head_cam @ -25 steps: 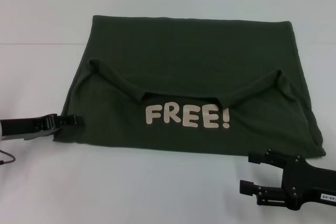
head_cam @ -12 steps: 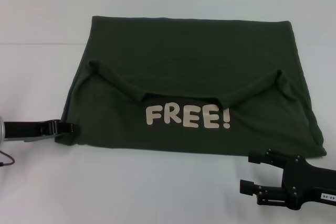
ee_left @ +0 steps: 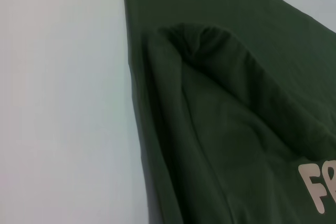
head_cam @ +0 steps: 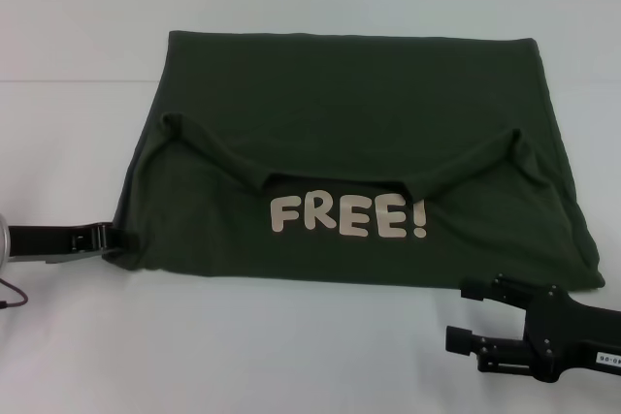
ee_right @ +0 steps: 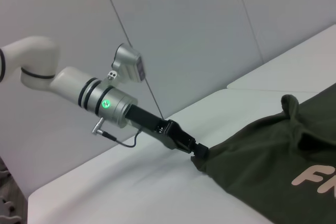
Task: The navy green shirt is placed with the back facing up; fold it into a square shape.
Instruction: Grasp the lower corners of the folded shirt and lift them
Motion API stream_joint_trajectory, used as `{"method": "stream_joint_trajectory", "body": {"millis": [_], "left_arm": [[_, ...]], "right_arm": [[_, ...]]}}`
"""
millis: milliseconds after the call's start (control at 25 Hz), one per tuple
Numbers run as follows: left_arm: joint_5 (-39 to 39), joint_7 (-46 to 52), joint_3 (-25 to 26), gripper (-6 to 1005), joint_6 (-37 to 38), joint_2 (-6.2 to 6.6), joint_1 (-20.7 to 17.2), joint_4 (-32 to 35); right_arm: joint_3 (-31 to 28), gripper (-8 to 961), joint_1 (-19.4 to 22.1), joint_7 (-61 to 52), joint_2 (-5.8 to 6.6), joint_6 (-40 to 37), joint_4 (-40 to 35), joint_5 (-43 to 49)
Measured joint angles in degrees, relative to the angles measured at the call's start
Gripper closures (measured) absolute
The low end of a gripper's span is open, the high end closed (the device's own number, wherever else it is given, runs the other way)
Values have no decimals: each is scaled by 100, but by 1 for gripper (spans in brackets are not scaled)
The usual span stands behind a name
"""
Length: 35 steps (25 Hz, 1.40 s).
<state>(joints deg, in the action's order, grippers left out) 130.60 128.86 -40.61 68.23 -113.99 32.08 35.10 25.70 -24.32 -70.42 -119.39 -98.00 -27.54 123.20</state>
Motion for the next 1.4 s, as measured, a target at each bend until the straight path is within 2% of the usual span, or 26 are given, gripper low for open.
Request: {"method": "stream_joint_trajectory", "body": {"millis": [200,440,520,720,880,1040,1240,1400], "left_arm": [[1,-1,0,967,39,6,0,-8],[-46,13,149,967,178,36,0,2],[-47,28,174,967,195,36,0,2],[-50,102,291,968,243,47,-1,-10],[-52,137,295,968,253,54,-3,-11],[-53,139,297,967,277,54,4,-3],[-63,134,299,968,279,53,8,5],[-64,109,299,969,278,42,1,4]], "right_arm": [[-73,37,-2,-317,51,-40,-48,-22],[-800,37,-29,-1481,290,-284,-245,-31],[-961,37,-8,-1989,404,-304,-372,-33],[-981,38,60,-3186,842,-334,-447,25],[-971,38,109,-4080,1082,-268,-585,42],[-944,37,90,-4787,1261,-225,-1002,335],[-906,37,-78,-5633,1410,-192,-1628,890],[-819,37,-230,-5728,1410,10,-1653,1157]]}}
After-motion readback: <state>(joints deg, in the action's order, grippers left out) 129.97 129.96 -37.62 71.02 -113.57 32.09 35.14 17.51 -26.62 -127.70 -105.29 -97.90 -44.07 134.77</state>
